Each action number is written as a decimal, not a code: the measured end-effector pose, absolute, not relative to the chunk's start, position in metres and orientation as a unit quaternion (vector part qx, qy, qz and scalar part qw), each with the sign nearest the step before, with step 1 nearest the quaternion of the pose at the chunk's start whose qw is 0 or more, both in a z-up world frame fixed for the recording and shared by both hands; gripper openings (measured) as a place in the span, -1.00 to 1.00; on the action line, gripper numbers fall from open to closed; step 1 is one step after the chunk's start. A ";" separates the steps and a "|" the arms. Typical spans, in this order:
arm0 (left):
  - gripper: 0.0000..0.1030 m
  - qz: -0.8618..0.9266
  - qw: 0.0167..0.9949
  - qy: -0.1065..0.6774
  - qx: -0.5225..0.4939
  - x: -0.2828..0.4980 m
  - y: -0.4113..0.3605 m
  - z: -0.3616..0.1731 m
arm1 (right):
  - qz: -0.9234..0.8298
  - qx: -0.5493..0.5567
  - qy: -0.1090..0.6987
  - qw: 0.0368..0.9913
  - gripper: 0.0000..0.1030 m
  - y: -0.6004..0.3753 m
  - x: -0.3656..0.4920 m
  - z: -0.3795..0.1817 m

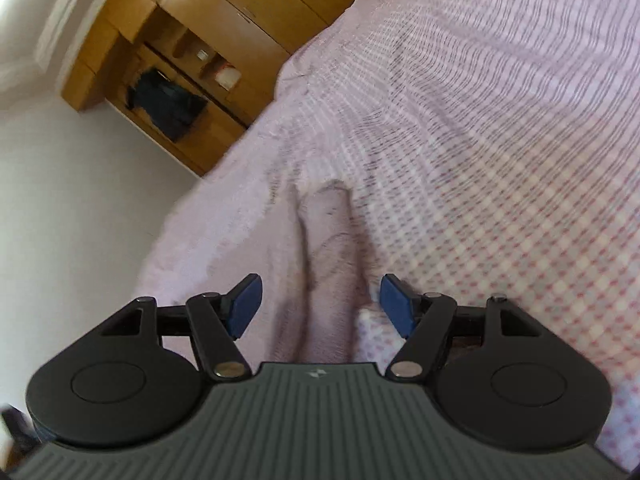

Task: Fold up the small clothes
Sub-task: 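Move the right tool to a side edge of the folded cardigan, then close the right gripper on that side edge, then lift the gripped edge with the right gripper and fold it over the cardigan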

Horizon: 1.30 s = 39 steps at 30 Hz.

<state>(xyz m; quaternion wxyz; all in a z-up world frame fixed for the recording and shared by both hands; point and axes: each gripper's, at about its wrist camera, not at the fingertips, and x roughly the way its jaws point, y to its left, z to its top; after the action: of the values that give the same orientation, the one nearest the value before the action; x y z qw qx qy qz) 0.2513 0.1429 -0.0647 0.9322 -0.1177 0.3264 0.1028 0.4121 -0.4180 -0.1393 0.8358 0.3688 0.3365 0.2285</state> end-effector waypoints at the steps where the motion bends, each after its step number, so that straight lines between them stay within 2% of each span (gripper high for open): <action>1: 0.36 0.102 0.932 0.327 -0.116 0.252 0.143 -0.065 | 0.237 0.377 0.335 0.830 0.40 -0.416 0.415 -0.141; 15: 0.36 0.102 0.935 0.321 -0.112 0.252 0.144 -0.064 | 0.286 0.394 0.331 0.808 0.35 -0.398 0.433 -0.153; 18: 0.36 0.103 0.934 0.323 -0.111 0.252 0.143 -0.065 | 0.276 0.398 0.335 0.808 0.11 -0.399 0.434 -0.155; 21: 0.36 0.104 0.934 0.325 -0.109 0.252 0.142 -0.066 | 0.260 0.406 0.343 0.806 -0.38 -0.402 0.436 -0.160; 22: 0.36 0.103 0.934 0.325 -0.108 0.252 0.141 -0.066 | 0.256 0.407 0.344 0.806 -0.48 -0.403 0.436 -0.161; 25: 0.36 0.100 0.934 0.324 -0.107 0.252 0.142 -0.066 | 0.256 0.406 0.340 0.809 -0.64 -0.404 0.435 -0.160; 39: 0.36 0.096 0.937 0.312 -0.127 0.250 0.149 -0.053 | 0.269 0.430 0.305 0.806 -0.69 -0.387 0.430 -0.131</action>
<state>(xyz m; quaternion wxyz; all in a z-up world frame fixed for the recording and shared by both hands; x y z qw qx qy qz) 0.2496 0.1488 -0.0533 0.9365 -0.1270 0.3124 0.0959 0.4302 -0.3874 -0.1305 0.8062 0.4298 0.3049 0.2690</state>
